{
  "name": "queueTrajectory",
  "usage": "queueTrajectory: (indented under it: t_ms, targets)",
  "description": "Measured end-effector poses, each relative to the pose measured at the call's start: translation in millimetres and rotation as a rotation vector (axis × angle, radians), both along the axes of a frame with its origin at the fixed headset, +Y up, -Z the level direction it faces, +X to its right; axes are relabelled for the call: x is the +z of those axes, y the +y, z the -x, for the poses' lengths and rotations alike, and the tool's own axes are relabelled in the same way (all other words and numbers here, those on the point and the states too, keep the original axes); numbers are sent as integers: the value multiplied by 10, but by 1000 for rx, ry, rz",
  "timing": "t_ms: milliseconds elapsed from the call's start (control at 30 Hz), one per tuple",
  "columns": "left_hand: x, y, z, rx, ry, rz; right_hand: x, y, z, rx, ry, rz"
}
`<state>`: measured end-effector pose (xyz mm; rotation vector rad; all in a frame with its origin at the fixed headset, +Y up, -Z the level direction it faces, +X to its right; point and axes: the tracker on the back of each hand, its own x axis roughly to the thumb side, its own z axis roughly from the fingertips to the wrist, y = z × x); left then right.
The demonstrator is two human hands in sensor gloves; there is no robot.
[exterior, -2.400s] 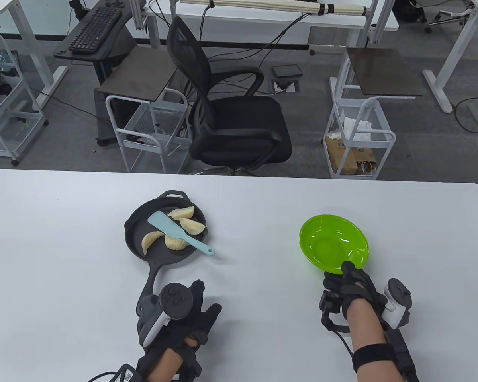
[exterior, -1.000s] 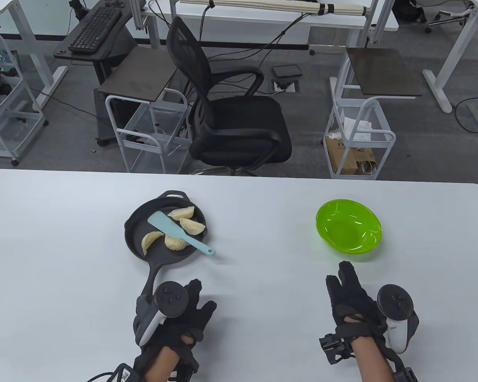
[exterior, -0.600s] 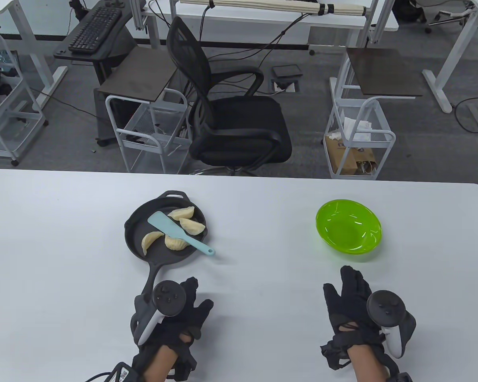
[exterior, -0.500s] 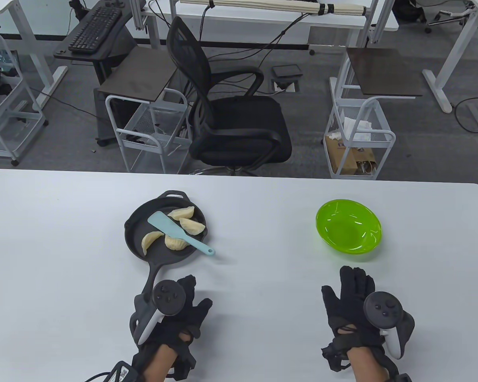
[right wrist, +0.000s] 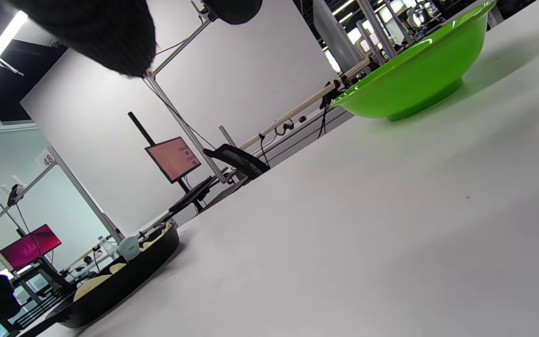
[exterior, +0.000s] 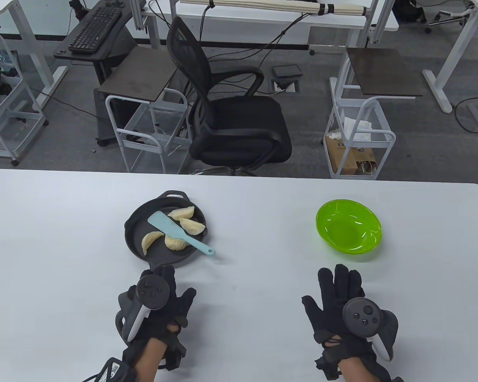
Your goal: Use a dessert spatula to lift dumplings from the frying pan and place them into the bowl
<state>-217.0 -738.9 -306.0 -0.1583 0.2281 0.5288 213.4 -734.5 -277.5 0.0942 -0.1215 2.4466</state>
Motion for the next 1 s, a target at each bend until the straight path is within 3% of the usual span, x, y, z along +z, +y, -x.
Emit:
queueTrajectory:
  t_ms: [1000]
  targets:
    - [-165,-252,466,-113,227,114,10,-22,40,-16,16,32]
